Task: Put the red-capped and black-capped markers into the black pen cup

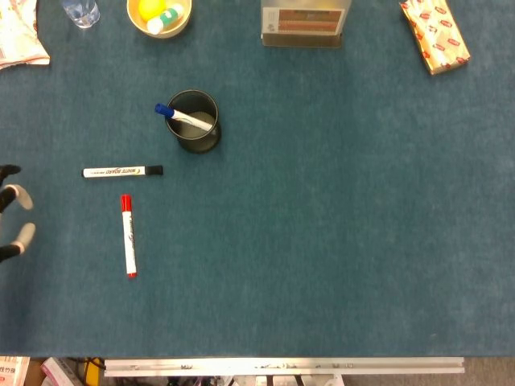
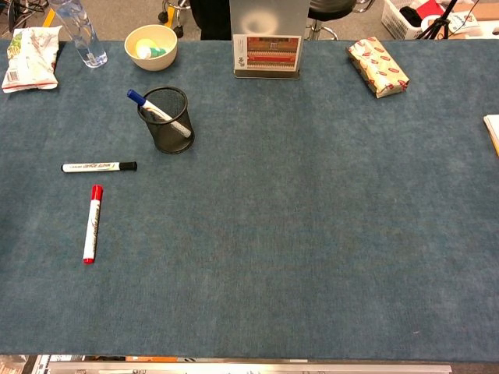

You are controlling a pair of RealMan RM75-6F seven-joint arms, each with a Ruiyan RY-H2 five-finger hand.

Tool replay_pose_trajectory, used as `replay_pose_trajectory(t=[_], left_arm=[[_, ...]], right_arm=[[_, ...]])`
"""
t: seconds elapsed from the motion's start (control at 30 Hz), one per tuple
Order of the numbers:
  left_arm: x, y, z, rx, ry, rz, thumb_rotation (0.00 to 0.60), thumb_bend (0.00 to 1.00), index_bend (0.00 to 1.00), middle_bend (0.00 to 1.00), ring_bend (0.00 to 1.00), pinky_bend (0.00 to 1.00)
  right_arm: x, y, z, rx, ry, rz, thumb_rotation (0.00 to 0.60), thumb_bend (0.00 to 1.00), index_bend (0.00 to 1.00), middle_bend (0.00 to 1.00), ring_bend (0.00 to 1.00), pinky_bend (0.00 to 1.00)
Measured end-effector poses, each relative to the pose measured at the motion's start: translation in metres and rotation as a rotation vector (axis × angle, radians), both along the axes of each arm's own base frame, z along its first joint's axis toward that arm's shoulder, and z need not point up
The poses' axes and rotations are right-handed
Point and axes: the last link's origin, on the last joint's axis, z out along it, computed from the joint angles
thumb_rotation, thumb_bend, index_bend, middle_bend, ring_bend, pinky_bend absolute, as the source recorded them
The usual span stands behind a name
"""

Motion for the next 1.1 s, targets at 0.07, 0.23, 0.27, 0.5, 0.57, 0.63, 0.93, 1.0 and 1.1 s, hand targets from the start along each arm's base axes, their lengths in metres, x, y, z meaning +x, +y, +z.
replay_pose_trajectory(t=[0.07, 0.23, 0.27, 0.5, 0.57, 0.63, 0.93, 1.0, 1.1], left_arm=[[0.001, -0.001, -0.004, -0.029, -0.026, 0.001, 0.6, 0.26, 0.48, 0.18, 0.12, 0.32], [0.002, -0.003, -0.017, -0.1, -0.058, -0.006, 0.6, 0.26, 0.46, 0.16, 0.12, 0.3], [0.002, -0.003, -0.02, -0.112, -0.065, -0.006, 0.6, 0.26, 0.45, 0.15, 0.12, 0.3], [0.0, -0.009, -0.039, -0.183, -0.101, -0.023, 0.6, 0.26, 0.35, 0.09, 0.07, 0.26], [-0.001, -0.01, -0.045, -0.196, -0.104, -0.029, 0.6, 0.26, 0.33, 0.08, 0.06, 0.24], [-0.002, -0.011, -0.049, -0.206, -0.103, -0.032, 0.6, 0.26, 0.32, 0.07, 0.05, 0.22], [-0.001, -0.014, -0.061, -0.221, -0.12, -0.039, 0.6, 0.26, 0.21, 0.03, 0.04, 0.21], [0.0, -0.015, -0.065, -0.226, -0.127, -0.044, 0.6, 0.26, 0.18, 0.03, 0.04, 0.21], [0.002, -0.014, -0.071, -0.236, -0.129, -0.056, 0.6, 0.26, 0.17, 0.03, 0.04, 0.21]], right_arm=[[0.0, 0.001, 0.001, -0.006, -0.002, -0.003, 0.6, 0.0, 0.24, 0.26, 0.17, 0.41], [0.0, 0.006, 0.007, -0.03, -0.009, -0.006, 0.6, 0.0, 0.24, 0.26, 0.17, 0.41], [0.0, 0.007, 0.008, -0.034, -0.011, -0.006, 0.6, 0.0, 0.24, 0.26, 0.17, 0.41], [0.0, 0.008, 0.012, -0.05, -0.02, -0.012, 0.6, 0.0, 0.24, 0.26, 0.17, 0.41], [-0.001, 0.008, 0.012, -0.048, -0.019, -0.014, 0.6, 0.0, 0.24, 0.26, 0.17, 0.41], [0.0, 0.008, 0.012, -0.047, -0.019, -0.015, 0.6, 0.0, 0.24, 0.26, 0.17, 0.41], [0.0, 0.008, 0.011, -0.048, -0.015, -0.017, 0.6, 0.0, 0.24, 0.26, 0.17, 0.41], [0.0, 0.008, 0.011, -0.046, -0.013, -0.018, 0.6, 0.0, 0.24, 0.26, 0.17, 0.41], [0.0, 0.008, 0.011, -0.045, -0.013, -0.018, 0.6, 0.0, 0.24, 0.26, 0.17, 0.41]])
